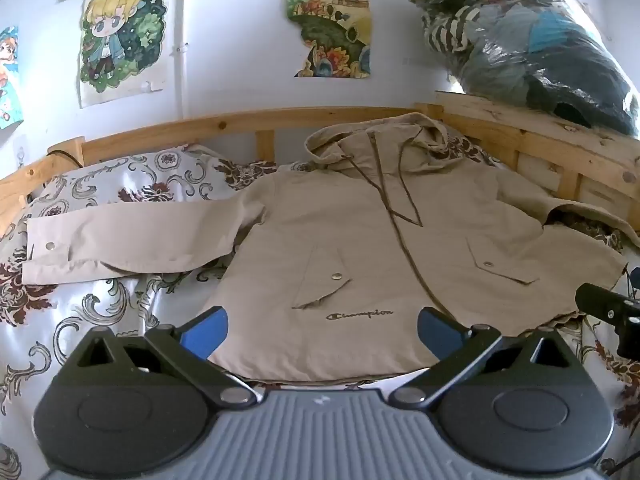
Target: Fold large clothes
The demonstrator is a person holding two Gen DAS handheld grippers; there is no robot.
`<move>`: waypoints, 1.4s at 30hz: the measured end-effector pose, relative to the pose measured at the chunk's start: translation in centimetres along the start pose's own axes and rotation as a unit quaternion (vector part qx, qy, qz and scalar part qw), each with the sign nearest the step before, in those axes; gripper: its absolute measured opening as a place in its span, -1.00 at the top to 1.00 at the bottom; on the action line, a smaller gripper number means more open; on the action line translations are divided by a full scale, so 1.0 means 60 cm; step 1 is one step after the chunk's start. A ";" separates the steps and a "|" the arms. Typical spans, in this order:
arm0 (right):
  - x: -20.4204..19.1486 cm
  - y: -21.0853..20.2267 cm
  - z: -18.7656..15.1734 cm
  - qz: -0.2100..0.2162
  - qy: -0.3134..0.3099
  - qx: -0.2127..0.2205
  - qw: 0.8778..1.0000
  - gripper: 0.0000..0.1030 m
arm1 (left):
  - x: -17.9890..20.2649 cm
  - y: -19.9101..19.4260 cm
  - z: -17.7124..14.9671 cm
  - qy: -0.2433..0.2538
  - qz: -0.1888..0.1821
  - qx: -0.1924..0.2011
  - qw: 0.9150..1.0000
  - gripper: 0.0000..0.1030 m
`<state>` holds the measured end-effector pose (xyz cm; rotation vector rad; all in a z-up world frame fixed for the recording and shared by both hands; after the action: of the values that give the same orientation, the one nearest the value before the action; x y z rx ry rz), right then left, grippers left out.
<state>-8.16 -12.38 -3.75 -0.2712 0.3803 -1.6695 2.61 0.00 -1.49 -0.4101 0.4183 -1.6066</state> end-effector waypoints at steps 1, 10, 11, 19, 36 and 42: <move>0.000 0.000 0.000 0.000 0.001 0.000 1.000 -0.99 | 0.000 0.000 0.000 0.000 -0.001 0.000 1.000 -0.99; 0.000 -0.002 -0.001 0.001 0.002 0.001 1.000 -0.99 | 0.004 0.001 0.002 0.010 -0.005 -0.001 1.000 -0.99; 0.000 -0.002 -0.001 0.001 0.002 0.001 1.000 -0.99 | 0.003 0.001 0.003 0.010 -0.005 -0.001 1.000 -0.99; 0.000 -0.002 -0.001 0.001 0.003 0.002 1.000 -0.99 | 0.011 -0.001 0.000 0.014 -0.003 0.000 1.000 -0.99; 0.000 -0.001 -0.002 0.002 0.004 0.001 1.000 -0.99 | 0.012 -0.002 0.002 0.014 -0.003 0.001 1.000 -0.99; -0.001 -0.001 -0.002 0.002 0.004 0.001 1.000 -0.99 | 0.012 -0.002 0.001 0.014 -0.002 0.001 1.000 -0.99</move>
<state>-8.25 -12.32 -3.81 -0.2620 0.3859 -1.6678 2.49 -0.74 -1.34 -0.3875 0.4372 -1.6190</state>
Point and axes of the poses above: each gripper's, at about its wrist camera, not at the fingertips, and y roughly the way its jaws point, x to its right, z to its top, the point moved 3 cm from there along y, roughly the way its jaws point, and after that the axes turned 4 degrees about -z, right-handed, at the moved point
